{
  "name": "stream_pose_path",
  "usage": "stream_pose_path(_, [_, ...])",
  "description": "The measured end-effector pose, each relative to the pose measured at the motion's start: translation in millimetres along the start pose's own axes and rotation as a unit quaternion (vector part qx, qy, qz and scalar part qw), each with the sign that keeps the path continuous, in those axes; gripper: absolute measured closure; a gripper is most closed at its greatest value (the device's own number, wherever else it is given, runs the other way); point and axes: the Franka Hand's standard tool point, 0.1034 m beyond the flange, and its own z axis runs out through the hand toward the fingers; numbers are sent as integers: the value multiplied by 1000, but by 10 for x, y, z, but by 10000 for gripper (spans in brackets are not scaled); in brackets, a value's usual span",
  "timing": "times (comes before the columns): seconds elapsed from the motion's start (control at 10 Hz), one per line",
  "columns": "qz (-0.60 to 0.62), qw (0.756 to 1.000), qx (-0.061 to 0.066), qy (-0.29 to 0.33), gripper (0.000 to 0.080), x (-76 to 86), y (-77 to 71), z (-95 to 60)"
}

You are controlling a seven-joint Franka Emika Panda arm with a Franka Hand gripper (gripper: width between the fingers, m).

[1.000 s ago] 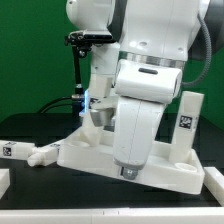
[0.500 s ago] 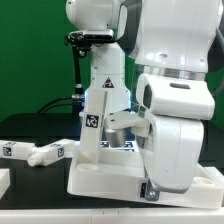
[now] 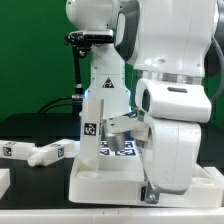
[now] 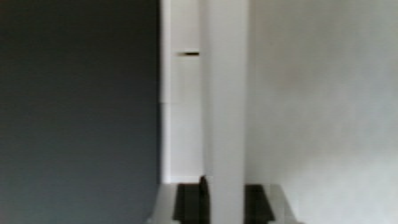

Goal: Assemble desk

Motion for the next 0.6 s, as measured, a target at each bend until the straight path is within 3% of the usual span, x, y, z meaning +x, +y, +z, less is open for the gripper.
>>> stream_pose_path(0.3, [6,1000,8,-1,755,-18,-82,90])
stream_pose_path(0.6, [20,1000,9,-1,755,155,-1,84])
